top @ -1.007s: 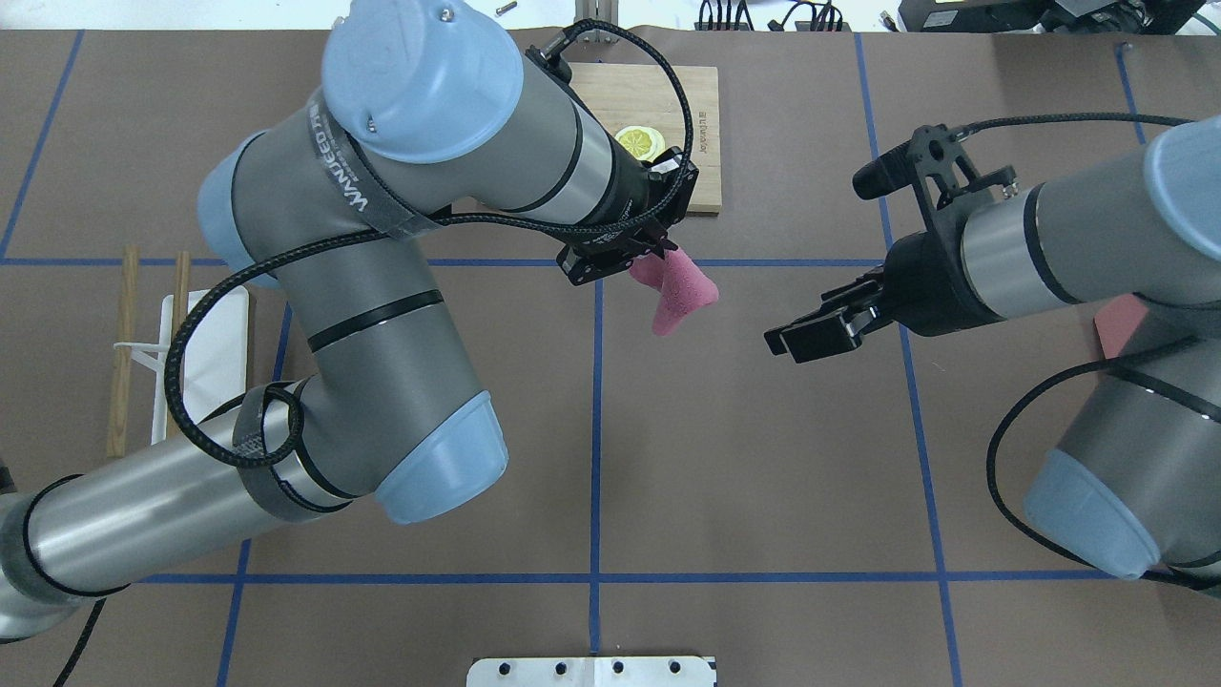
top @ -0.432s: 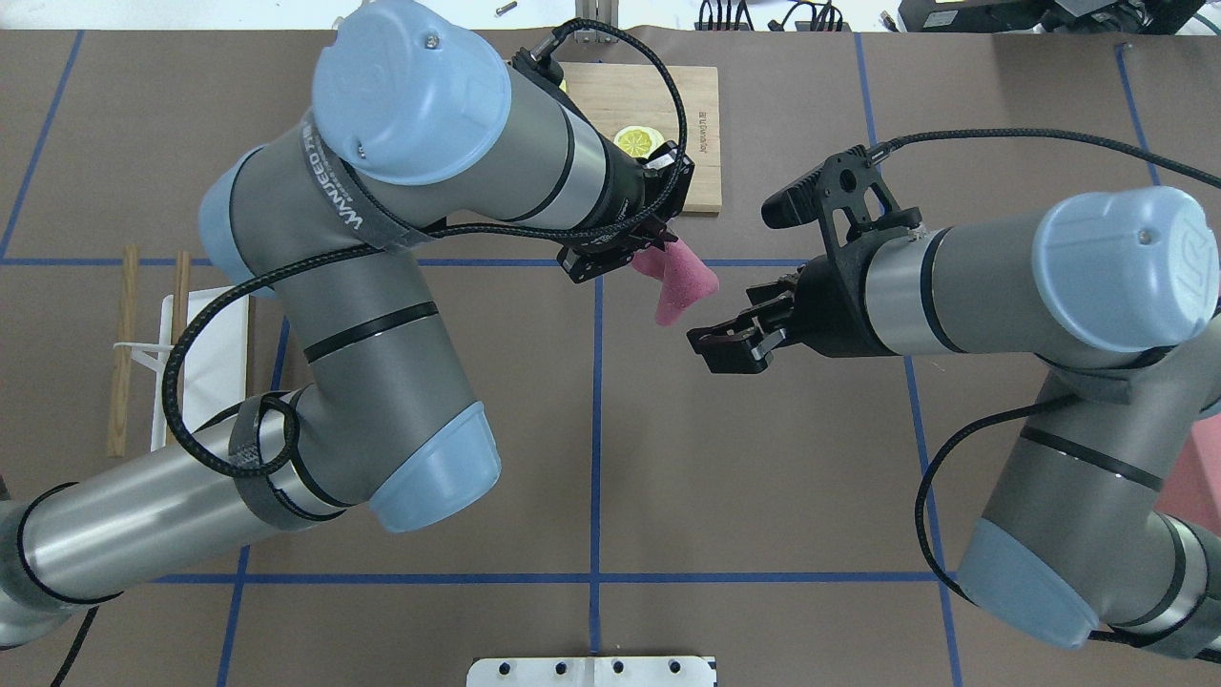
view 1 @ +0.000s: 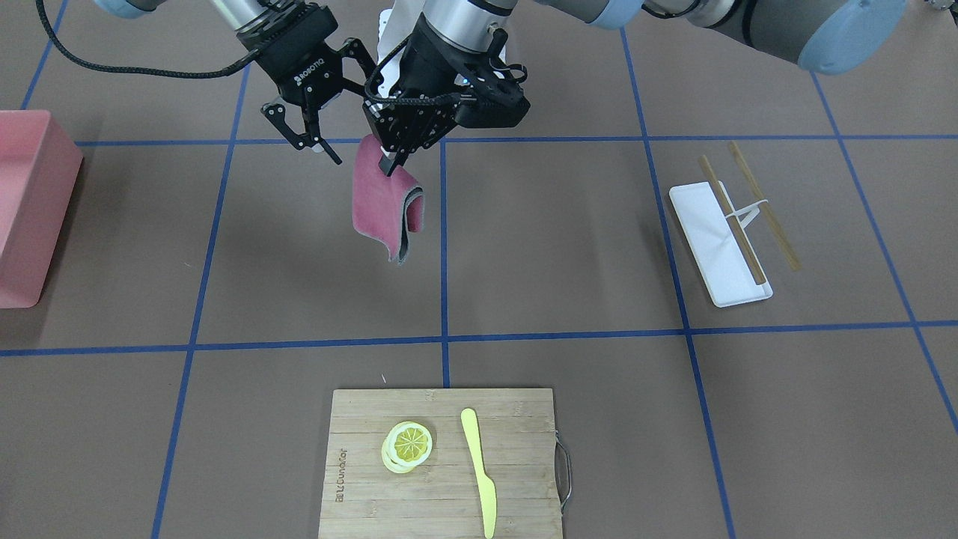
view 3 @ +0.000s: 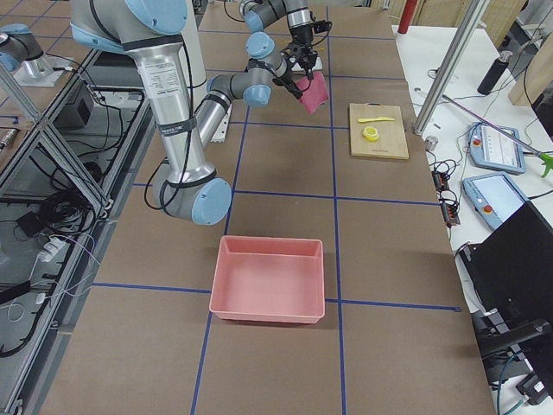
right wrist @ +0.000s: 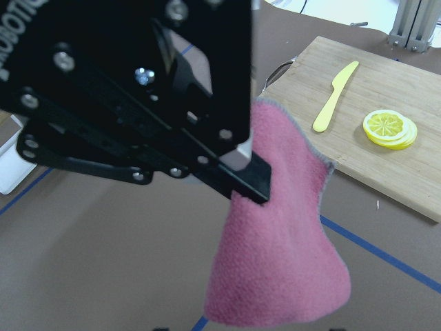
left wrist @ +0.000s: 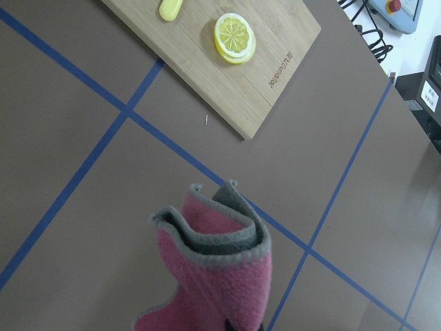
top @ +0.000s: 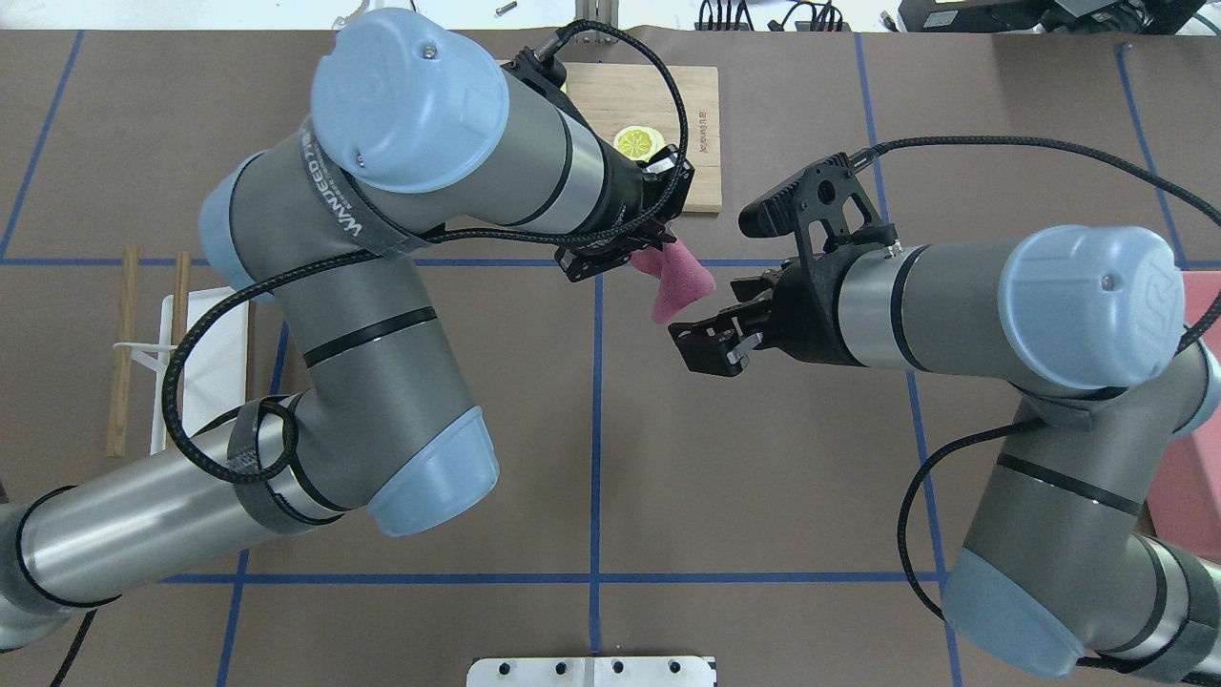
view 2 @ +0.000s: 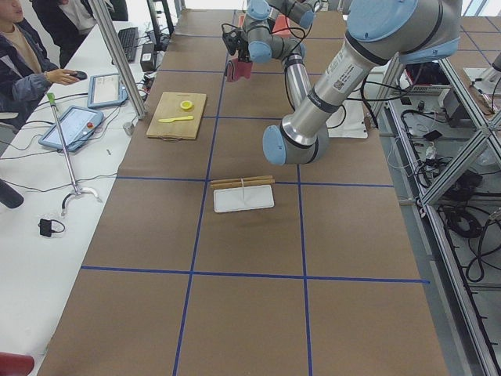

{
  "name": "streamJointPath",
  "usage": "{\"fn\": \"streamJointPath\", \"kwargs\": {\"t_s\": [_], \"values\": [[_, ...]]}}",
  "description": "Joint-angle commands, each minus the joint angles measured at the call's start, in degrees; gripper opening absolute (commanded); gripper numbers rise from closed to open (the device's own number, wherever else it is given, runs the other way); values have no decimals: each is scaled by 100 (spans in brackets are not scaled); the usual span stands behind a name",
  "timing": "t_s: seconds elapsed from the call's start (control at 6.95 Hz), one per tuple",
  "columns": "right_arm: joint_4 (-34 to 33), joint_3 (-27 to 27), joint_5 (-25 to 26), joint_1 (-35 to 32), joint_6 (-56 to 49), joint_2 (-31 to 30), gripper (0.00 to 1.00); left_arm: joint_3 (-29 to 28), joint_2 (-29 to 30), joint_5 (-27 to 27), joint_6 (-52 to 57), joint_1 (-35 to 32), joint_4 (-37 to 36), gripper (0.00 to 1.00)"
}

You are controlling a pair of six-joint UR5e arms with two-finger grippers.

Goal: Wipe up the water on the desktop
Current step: 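Grasp the pink cloth with the right gripper and release it from the left gripper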

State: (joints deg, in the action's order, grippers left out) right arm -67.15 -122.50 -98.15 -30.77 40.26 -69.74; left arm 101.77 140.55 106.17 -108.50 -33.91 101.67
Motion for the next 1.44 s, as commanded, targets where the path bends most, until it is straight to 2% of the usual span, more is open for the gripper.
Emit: {"fn": "streamJointPath", "kwargs": {"t_s": [0.0,0.14,0.29,0.58,0.72,0.86,1.01,1.15,1.29], "values": [[0,-37,349,167,17,4,80,27,-10,96,-231,68,-33,0],[0,-45,358,176,26,4,78,62,-10,366,-564,68,-51,0],[0,-54,358,176,35,4,71,106,-10,491,-933,68,-51,0],[0,-72,576,246,35,-5,67,150,-1,563,-1340,68,-34,0],[0,-124,630,299,35,-57,43,177,8,563,-1350,68,-25,0],[0,-185,631,308,44,-92,14,220,-1,563,-1350,68,-25,0],[9,-230,622,326,52,-145,0,256,-10,563,-1350,68,-16,0],[9,-308,631,369,53,-250,0,265,-19,563,-1341,60,1,0],[9,-361,613,387,183,-294,0,282,-19,536,-1315,59,2,41]]}}
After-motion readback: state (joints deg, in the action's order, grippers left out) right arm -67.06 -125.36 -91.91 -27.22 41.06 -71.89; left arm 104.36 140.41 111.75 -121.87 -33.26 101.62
